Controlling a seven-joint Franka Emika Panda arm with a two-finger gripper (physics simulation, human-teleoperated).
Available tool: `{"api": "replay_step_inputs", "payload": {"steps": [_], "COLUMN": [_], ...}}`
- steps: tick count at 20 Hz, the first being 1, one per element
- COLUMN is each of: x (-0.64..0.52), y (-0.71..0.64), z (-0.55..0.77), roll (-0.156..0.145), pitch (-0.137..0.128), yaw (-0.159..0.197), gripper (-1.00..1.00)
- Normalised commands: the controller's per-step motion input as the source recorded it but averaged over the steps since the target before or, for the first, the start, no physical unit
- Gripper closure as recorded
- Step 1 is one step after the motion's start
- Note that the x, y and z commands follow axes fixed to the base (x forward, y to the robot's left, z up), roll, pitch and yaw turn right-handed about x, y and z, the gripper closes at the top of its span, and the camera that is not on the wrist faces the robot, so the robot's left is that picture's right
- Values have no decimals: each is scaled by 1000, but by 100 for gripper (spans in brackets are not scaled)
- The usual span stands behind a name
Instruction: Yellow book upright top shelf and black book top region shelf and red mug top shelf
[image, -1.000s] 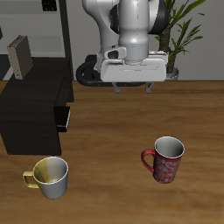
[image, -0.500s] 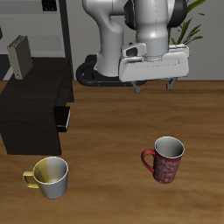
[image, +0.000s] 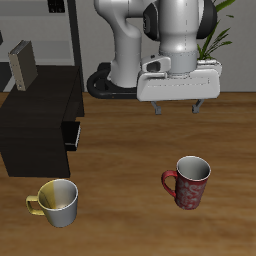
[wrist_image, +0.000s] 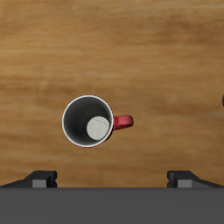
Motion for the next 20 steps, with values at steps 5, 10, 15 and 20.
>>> {"api": "replay_step_inputs", "payload": {"steps": [5, 10, 15, 20], "x": [223, 119, -19, 80], "y": [82, 23, 261, 147], "z": [-248, -82, -146, -190], "roll": [-41, -33, -32, -49], "pitch": [60, 10, -6, 65], "yaw": [23, -26, 153, 34], "gripper": [-100, -100, -100, -100]}}
